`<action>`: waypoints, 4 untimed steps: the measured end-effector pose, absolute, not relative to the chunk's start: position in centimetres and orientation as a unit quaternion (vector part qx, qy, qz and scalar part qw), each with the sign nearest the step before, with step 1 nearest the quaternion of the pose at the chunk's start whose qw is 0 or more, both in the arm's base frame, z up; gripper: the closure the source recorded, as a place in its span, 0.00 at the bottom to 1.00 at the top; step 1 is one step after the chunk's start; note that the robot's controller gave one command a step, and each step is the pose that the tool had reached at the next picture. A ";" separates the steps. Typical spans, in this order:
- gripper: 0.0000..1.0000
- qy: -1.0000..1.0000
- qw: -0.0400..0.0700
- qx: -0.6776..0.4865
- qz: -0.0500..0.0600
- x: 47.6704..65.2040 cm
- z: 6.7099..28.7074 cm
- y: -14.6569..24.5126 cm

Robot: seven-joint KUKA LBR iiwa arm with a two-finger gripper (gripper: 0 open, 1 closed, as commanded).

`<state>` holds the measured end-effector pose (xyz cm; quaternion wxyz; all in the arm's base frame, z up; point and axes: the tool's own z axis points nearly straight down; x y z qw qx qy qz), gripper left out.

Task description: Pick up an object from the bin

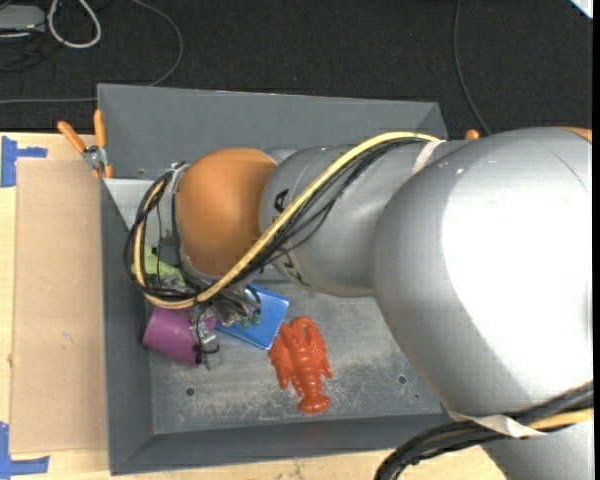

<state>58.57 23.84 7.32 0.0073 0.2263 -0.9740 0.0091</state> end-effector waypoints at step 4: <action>1.00 -0.975 0.014 0.224 0.012 58.3 9.9 23.4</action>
Offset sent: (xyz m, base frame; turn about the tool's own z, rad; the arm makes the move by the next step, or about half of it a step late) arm -0.0003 -0.0007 0.0117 0.0013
